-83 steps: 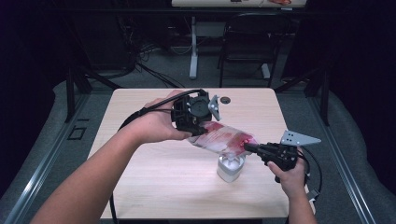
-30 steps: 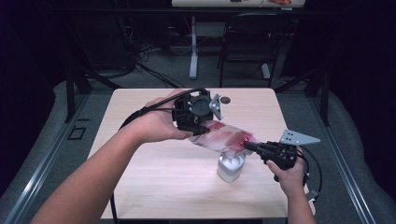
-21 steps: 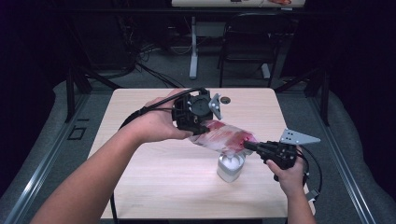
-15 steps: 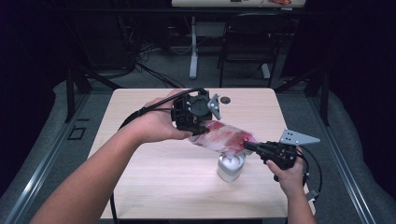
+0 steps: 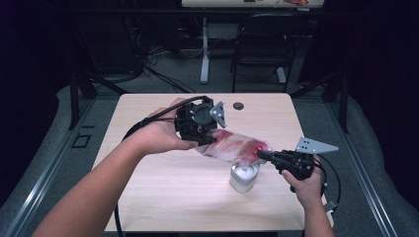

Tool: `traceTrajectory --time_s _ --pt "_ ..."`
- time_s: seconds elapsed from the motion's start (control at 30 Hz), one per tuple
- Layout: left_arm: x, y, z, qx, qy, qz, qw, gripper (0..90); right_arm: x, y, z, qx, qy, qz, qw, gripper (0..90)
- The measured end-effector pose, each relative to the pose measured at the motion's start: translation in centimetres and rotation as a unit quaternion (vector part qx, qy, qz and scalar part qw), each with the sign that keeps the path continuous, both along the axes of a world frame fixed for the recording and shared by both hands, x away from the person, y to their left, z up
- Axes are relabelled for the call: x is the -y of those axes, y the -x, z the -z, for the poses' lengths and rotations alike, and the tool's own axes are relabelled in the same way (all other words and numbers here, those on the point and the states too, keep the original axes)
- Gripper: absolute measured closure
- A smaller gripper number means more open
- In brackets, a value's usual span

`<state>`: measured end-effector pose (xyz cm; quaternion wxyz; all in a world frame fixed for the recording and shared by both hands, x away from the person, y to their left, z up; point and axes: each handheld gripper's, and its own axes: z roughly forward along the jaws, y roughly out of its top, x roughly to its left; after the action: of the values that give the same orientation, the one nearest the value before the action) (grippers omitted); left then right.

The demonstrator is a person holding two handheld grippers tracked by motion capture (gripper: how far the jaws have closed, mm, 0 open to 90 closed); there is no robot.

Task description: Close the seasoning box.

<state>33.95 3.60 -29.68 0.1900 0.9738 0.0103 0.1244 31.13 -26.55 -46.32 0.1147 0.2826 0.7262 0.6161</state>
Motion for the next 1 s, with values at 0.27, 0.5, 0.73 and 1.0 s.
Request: traceTrajectory --time_s 0.27,0.5,0.73,1.0 --pt "-1.5 -0.2 1.2 -0.017 0.019 -0.011 0.9996 76.5 -0.5 0.0 -0.1 0.003 0.010 -0.005 0.9999 89.6" --pt "-2.4 -0.3 1.9 -0.021 0.032 -0.015 0.9992 76.3 -0.8 0.0 -0.2 0.005 0.014 -0.007 0.9999 89.6" --pt "-3.2 -0.4 2.7 -0.028 0.039 -0.021 0.9986 76.1 -1.1 0.0 -0.3 0.006 0.017 -0.010 0.9998 89.7" --pt "-4.2 -0.6 3.7 -0.036 0.046 -0.031 0.9978 75.8 -1.7 -0.1 -0.4 0.007 0.019 -0.013 0.9997 89.7"
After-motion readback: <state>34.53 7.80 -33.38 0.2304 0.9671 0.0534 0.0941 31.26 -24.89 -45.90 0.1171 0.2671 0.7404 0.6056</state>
